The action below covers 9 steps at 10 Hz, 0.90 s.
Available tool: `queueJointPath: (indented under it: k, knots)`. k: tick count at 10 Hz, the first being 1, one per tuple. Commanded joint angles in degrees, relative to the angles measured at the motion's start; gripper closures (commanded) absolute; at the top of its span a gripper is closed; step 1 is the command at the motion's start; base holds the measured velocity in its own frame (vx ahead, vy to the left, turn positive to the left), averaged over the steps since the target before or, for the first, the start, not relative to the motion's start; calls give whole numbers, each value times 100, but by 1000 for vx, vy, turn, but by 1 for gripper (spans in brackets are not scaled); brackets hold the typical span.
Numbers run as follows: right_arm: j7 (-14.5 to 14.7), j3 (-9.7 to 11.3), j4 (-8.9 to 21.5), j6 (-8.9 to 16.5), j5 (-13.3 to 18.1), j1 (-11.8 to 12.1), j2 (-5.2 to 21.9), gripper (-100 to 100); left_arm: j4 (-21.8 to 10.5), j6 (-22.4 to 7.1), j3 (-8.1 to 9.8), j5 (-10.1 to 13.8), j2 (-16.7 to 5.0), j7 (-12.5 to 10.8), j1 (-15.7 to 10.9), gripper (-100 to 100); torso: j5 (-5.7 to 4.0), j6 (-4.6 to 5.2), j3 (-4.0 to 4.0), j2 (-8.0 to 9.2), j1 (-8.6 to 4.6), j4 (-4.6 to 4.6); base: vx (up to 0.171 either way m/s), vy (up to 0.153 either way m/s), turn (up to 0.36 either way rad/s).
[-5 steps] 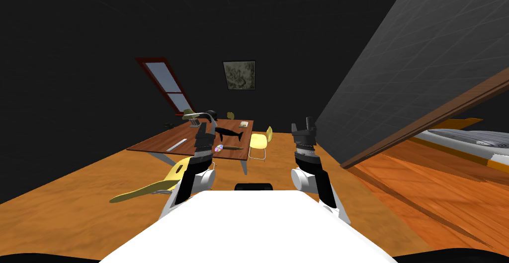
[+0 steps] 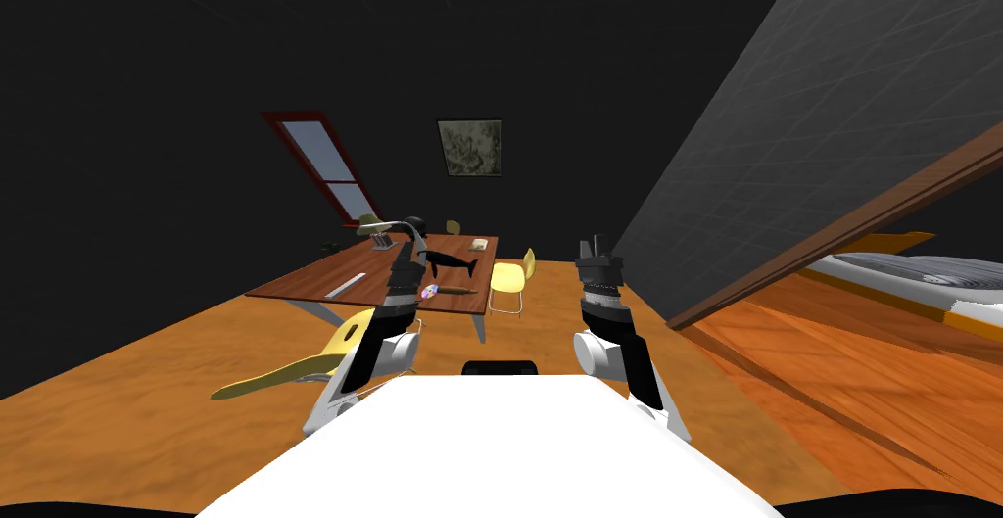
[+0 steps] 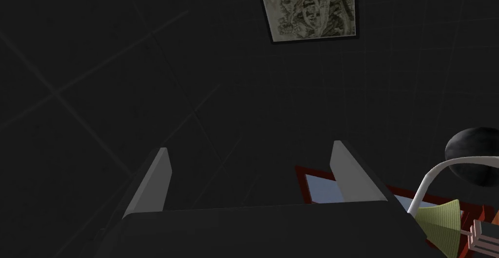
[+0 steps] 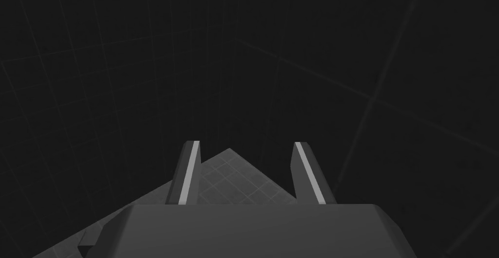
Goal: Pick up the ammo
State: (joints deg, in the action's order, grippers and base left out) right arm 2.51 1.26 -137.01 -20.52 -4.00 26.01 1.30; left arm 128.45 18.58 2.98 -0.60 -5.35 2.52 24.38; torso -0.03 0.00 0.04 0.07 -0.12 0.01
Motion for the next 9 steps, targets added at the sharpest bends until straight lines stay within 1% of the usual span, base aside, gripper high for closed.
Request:
queueJointPath:
  k: [1,3,4,7,8,9]
  knots:
    - [0,0,0,0,0,0,0,0,-136,-211,79,5,-133,30,-111,-100,0,0,0,0,0,0,-27,-46,-21]
    - [0,0,0,0,0,0,0,0,-347,-506,203,24,-260,60,-271,-100,-1,0,1,1,-5,0,-25,-48,-25]
    - [0,0,0,0,0,0,0,0,-347,-510,203,24,-260,60,-271,-100,-1,1,1,1,-4,0,-20,-30,-10]
    - [0,0,0,0,0,0,0,0,-742,-1029,402,57,-376,100,-565,-100,0,1,-1,-2,1,0,-19,-36,-33]
    - [0,0,0,0,0,0,0,0,-742,-1061,402,57,-376,100,-565,-100,0,0,0,0,-3,0,-19,-29,-11]
    - [0,0,0,0,0,0,0,0,-894,-1270,466,69,-399,111,-676,-100,0,-1,1,1,1,0,-18,-21,-26]
